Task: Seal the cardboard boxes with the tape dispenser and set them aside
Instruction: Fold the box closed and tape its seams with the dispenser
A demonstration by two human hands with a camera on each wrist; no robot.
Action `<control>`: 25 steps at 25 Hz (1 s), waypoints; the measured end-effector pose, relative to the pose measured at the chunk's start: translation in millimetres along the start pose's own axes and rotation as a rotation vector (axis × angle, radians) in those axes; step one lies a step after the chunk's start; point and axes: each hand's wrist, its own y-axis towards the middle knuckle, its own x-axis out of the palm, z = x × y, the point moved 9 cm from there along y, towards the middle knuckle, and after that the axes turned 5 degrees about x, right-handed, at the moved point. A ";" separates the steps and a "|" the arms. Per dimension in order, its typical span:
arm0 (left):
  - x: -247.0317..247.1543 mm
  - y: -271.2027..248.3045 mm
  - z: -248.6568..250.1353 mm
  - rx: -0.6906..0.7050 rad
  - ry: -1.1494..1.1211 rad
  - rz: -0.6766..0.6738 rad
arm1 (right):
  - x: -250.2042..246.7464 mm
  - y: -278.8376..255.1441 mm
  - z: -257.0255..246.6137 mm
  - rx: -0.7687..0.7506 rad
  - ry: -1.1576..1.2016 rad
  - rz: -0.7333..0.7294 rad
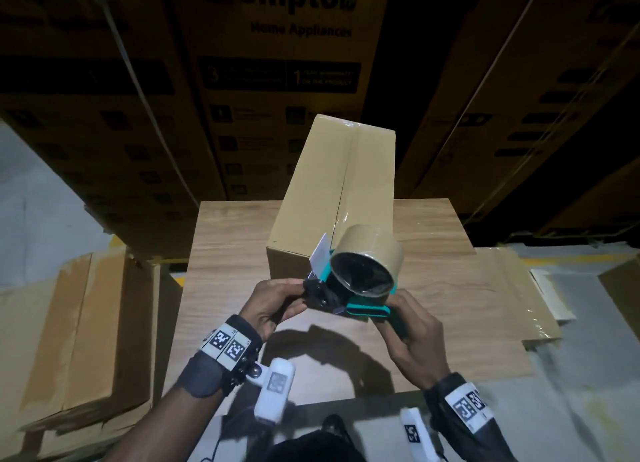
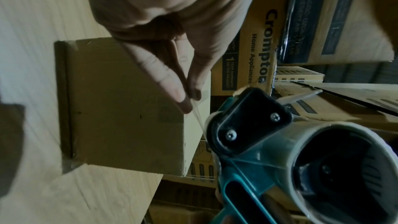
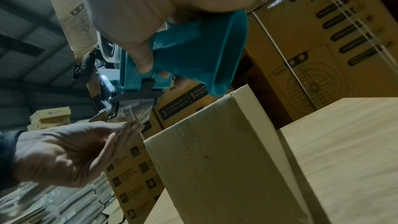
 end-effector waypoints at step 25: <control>-90.2 37.6 97.5 0.479 0.121 0.268 | -24.4 81.7 43.6 0.012 -0.078 -0.261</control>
